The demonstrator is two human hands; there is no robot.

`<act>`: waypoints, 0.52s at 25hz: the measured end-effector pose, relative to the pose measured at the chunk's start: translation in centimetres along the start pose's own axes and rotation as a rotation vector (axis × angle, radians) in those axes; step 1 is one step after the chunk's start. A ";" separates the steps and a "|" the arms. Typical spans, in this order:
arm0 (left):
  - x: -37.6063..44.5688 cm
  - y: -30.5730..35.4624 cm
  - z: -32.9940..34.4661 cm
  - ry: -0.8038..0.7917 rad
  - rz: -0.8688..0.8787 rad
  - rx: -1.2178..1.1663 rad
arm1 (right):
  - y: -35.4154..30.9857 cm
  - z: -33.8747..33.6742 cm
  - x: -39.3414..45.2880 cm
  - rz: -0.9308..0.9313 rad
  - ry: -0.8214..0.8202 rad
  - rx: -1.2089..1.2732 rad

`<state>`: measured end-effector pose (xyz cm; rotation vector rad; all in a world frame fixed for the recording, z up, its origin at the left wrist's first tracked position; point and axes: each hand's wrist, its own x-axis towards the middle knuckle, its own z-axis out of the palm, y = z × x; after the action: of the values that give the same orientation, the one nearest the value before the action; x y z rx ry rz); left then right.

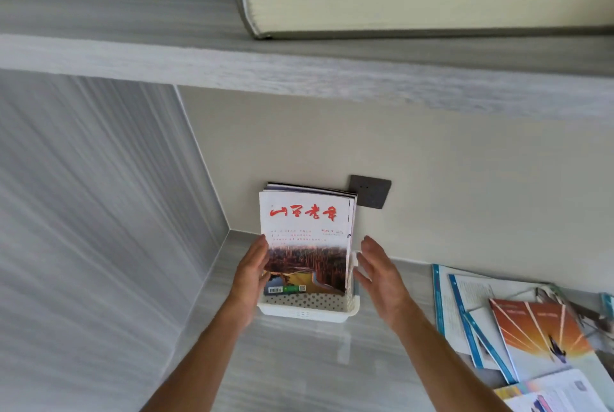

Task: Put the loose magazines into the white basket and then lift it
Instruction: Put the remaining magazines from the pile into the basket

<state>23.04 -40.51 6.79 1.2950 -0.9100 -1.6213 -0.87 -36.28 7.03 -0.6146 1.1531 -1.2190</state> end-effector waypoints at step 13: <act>-16.8 -18.9 24.2 -0.425 -0.438 0.204 | 9.8 -29.7 -24.3 0.433 0.561 -0.703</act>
<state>-2.20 -17.08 0.53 1.3809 -1.1210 -2.2531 -22.40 -4.76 -3.54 -0.4957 2.1035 -0.5961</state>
